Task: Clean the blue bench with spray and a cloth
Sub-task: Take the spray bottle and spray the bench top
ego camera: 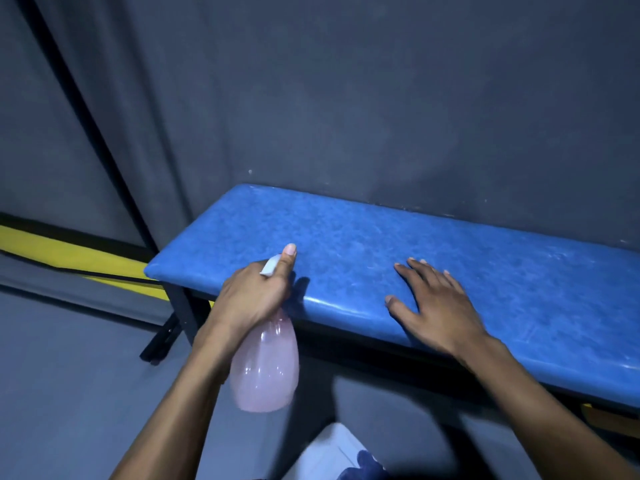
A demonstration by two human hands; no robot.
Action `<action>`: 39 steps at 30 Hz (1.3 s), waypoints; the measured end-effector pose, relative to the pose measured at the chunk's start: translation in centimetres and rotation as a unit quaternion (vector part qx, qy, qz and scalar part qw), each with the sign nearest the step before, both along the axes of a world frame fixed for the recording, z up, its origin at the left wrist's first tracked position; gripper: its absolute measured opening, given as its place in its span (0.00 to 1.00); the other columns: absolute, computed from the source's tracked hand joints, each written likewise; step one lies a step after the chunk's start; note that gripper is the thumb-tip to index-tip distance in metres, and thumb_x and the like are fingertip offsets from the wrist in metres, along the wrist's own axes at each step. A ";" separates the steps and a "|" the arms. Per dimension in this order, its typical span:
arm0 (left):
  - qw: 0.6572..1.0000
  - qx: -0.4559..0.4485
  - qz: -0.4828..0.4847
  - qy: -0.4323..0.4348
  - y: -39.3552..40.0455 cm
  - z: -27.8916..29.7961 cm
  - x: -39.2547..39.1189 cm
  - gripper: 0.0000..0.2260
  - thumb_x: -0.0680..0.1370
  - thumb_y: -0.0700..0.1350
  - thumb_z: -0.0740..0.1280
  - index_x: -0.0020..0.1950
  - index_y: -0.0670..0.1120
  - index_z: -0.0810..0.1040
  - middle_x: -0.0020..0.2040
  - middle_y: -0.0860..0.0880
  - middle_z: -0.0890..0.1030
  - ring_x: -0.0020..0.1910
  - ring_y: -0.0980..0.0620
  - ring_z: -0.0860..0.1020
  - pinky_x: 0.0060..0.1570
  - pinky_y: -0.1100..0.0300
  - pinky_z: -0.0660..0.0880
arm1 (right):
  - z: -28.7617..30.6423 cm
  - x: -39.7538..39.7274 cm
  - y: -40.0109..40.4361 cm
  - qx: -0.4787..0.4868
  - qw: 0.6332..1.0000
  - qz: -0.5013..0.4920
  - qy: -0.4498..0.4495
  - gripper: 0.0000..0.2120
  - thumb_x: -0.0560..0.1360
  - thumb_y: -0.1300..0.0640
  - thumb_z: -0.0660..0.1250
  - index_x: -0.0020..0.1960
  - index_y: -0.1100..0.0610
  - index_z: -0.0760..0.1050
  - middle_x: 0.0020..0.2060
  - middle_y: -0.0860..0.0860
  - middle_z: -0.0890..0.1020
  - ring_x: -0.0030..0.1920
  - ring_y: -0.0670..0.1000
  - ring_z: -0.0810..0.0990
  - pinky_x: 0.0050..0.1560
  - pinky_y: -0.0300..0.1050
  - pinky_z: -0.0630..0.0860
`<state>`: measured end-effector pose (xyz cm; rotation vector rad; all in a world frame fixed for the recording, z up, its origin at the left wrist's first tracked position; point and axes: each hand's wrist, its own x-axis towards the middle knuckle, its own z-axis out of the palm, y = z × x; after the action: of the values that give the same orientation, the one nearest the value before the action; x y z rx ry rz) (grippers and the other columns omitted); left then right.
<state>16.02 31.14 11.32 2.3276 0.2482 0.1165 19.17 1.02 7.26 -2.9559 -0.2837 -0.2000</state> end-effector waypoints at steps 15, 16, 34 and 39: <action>0.997 0.038 0.042 0.049 7.8 1.0 3.6 0.32 0.82 0.70 0.46 0.41 0.50 0.79 0.52 0.45 0.86 0.60 0.41 0.79 0.69 0.45 0.70 | -0.4 3.9 12.7 -0.008 0.996 0.080 0.027 0.37 0.78 0.29 0.45 0.83 0.43 0.48 0.83 0.45 0.48 0.82 0.47 0.42 0.81 0.54 0.40; 0.997 0.043 0.031 0.049 7.1 0.7 3.6 0.31 0.82 0.71 0.46 0.40 0.52 0.78 0.54 0.45 0.86 0.62 0.40 0.79 0.69 0.45 0.70 | -0.4 3.9 12.7 -0.009 0.996 0.079 0.027 0.37 0.78 0.29 0.45 0.83 0.43 0.48 0.83 0.45 0.48 0.82 0.47 0.42 0.81 0.54 0.40; 0.999 -0.003 0.039 -0.015 6.8 -1.0 0.6 0.33 0.80 0.72 0.52 0.39 0.47 0.82 0.42 0.50 0.86 0.51 0.42 0.81 0.59 0.46 0.75 | -0.4 3.8 12.7 -0.001 0.997 0.073 0.031 0.37 0.77 0.28 0.44 0.83 0.42 0.47 0.83 0.45 0.48 0.82 0.46 0.42 0.81 0.54 0.41; 0.999 0.001 0.012 -0.047 3.9 -1.9 0.1 0.26 0.81 0.68 0.54 0.41 0.50 0.80 0.42 0.51 0.86 0.51 0.43 0.81 0.58 0.46 0.76 | -0.5 3.7 12.8 0.002 0.997 0.071 0.024 0.37 0.77 0.28 0.44 0.83 0.42 0.49 0.83 0.45 0.49 0.82 0.47 0.44 0.81 0.54 0.41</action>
<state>16.15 35.06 9.41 2.3136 0.2298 0.2370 22.89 13.81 6.80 -2.9174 -0.4850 -0.1122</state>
